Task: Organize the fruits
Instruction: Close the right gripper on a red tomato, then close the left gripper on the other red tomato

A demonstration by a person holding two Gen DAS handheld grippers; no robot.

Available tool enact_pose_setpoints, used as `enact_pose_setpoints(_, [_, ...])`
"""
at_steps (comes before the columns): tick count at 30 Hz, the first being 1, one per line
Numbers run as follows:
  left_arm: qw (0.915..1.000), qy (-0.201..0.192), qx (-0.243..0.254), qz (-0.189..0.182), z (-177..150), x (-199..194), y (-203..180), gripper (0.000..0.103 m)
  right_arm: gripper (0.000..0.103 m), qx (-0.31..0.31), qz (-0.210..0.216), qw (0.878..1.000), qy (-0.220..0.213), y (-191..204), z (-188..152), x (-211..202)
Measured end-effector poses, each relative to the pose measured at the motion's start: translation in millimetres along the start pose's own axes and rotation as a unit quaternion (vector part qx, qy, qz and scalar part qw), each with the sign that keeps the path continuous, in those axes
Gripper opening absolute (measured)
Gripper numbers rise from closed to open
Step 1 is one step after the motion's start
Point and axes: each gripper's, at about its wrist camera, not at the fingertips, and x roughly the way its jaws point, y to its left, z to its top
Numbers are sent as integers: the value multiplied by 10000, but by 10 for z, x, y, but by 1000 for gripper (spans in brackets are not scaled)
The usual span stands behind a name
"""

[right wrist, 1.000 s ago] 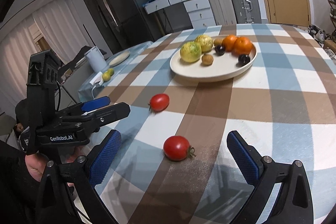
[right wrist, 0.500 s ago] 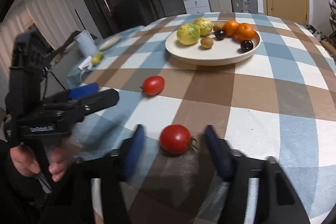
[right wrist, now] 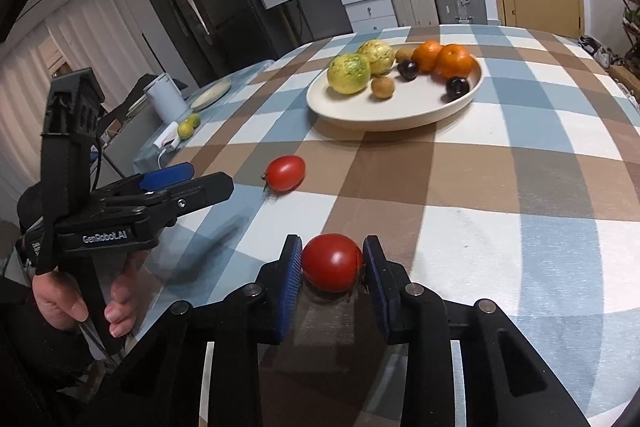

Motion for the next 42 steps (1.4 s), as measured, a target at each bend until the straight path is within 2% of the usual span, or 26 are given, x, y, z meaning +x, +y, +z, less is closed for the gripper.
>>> enact_pose_setpoints(10, [9990,228,392,-64,159,242,-147,102,32,81,-20,9998,-172,-95,37,-105])
enact_pose_setpoints(14, [9981,353,389,-314,203,329,-175,102,32,80,-21,9998,-204,-117,61,-113])
enact_pose_setpoints(20, [9969,372,497,-484,233,402,-227,99,32,120,-29,9997,-210,-167,82,-105])
enact_pose_setpoints(23, [9962,415,512,-561,241,436,-233,90,32,159,-34,9996,-220,-199,98,-89])
enact_pose_setpoints(25, [9957,452,515,-627,244,456,-235,75,32,204,-49,9996,-193,-223,105,-63])
enact_pose_setpoints(26, [9953,468,513,-673,243,463,-237,71,32,225,-44,9996,-185,-233,101,-58])
enact_pose_setpoints(29, [9934,521,499,-897,241,477,-234,42,32,286,-23,9995,-165,-254,112,-36])
enact_pose_setpoints(30, [9919,565,482,-1028,242,487,-232,24,32,284,-17,9995,-165,-251,114,-35])
enact_pose_setpoints(32, [9899,621,426,-1199,245,504,-226,24,32,259,-10,9995,-164,-241,124,-29])
enact_pose_setpoints(42, [9898,440,527,-1246,292,402,-293,24,32,322,92,9994,-115,-272,130,27])
